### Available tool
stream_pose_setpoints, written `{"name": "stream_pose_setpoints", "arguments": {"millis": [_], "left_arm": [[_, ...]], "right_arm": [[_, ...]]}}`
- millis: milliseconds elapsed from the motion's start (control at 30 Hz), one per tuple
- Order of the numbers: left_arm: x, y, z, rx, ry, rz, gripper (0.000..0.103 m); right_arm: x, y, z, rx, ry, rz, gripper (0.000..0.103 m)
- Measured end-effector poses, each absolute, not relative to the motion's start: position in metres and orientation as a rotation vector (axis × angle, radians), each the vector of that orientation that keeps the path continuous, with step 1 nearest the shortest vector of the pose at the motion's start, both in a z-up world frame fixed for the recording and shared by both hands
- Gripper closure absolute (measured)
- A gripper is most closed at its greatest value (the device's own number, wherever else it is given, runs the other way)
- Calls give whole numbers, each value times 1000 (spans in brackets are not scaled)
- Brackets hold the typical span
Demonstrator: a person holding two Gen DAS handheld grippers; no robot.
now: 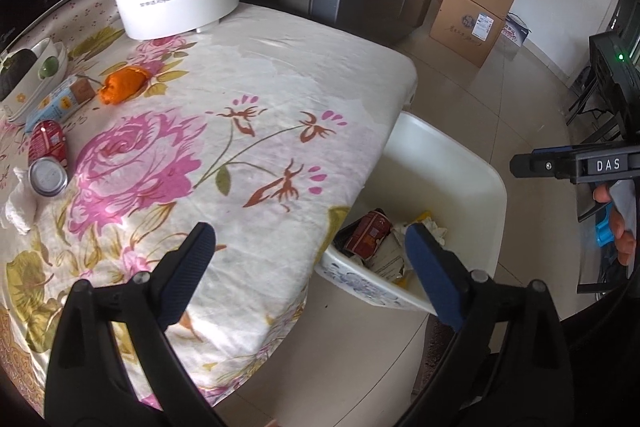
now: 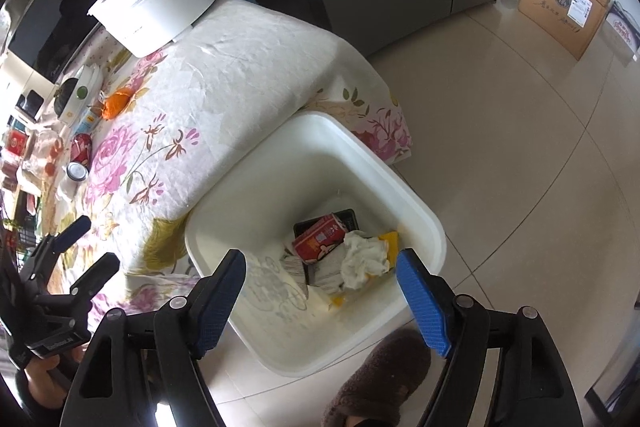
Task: Collect trash
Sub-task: 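Reach the left tool to the white tissue on the table and grasp it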
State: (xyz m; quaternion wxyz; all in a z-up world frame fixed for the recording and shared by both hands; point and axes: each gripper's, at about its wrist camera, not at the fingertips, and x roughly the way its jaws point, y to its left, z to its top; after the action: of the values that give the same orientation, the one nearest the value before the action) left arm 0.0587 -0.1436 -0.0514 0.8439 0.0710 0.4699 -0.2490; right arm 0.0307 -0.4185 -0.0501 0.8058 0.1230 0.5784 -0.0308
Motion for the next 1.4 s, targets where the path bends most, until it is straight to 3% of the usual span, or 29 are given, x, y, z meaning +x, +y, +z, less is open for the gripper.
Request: {"name": "stream_pose_setpoints", "arguments": {"millis": [1033, 1400], "left_arm": [[126, 80, -48, -36, 993, -156, 8], [171, 135, -88, -136, 1014, -166, 18]], "right_arm": [[106, -277, -45, 110, 1231, 65, 20], [142, -238, -50, 44, 1259, 102, 20]]}}
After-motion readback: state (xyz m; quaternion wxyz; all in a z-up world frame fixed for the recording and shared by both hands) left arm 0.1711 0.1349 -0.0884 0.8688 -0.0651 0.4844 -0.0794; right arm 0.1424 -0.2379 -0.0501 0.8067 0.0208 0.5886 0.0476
